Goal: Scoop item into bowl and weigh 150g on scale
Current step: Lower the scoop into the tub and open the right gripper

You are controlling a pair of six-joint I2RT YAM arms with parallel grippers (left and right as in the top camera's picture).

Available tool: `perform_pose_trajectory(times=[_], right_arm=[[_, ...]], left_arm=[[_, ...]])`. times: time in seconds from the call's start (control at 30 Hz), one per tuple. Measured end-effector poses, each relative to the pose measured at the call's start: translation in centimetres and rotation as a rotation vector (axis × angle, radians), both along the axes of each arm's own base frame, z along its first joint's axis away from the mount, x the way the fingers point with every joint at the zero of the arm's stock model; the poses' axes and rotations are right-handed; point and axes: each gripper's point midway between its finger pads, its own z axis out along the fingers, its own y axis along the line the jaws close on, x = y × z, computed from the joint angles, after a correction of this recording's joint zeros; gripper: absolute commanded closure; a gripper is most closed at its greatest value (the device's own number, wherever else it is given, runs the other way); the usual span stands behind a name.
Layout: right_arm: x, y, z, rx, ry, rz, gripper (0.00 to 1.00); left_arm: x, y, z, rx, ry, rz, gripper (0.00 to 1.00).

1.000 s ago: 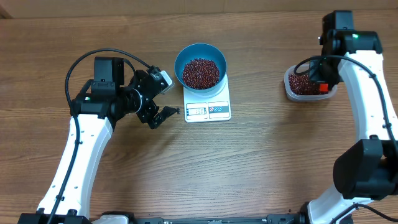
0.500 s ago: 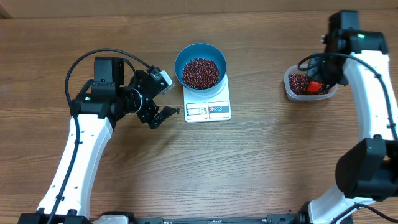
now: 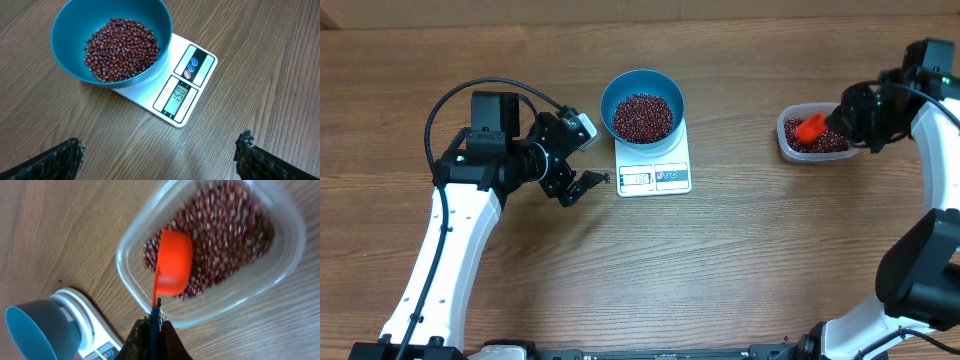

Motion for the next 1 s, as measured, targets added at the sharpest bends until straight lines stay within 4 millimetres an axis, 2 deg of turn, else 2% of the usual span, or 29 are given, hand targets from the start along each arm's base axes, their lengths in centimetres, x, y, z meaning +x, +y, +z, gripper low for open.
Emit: perform_pose_trajectory(times=[0.2, 0.27, 0.4, 0.53, 0.63, 1.0], right_arm=[[-0.1, 0.4, 0.0, 0.04, 0.003, -0.012, 0.64], [-0.3, 0.3, -0.1, 0.039, 0.013, -0.015, 0.57], [-1.1, 0.0, -0.6, 0.013, 0.054, -0.022, 0.53], [-2.2, -0.7, -1.1, -0.032, 0.107, -0.036, 0.41], [-2.7, -1.3, -1.4, -0.071, 0.134, -0.043, 0.36], [-4.3, -2.3, -2.0, -0.152, 0.2, -0.009, 0.02]], left_arm=[[0.0, 0.0, 0.0, 0.0, 0.0, 0.0, 0.01], [0.0, 0.0, 0.0, 0.0, 0.0, 0.0, 0.0], [0.0, 0.0, 0.0, 0.0, 0.0, 0.0, 0.0], [0.0, 0.0, 0.0, 0.0, 0.0, 0.0, 0.0], [0.0, 0.0, 0.0, 0.0, 0.0, 0.0, 0.0], [0.0, 0.0, 0.0, 0.0, 0.0, 0.0, 0.0]])
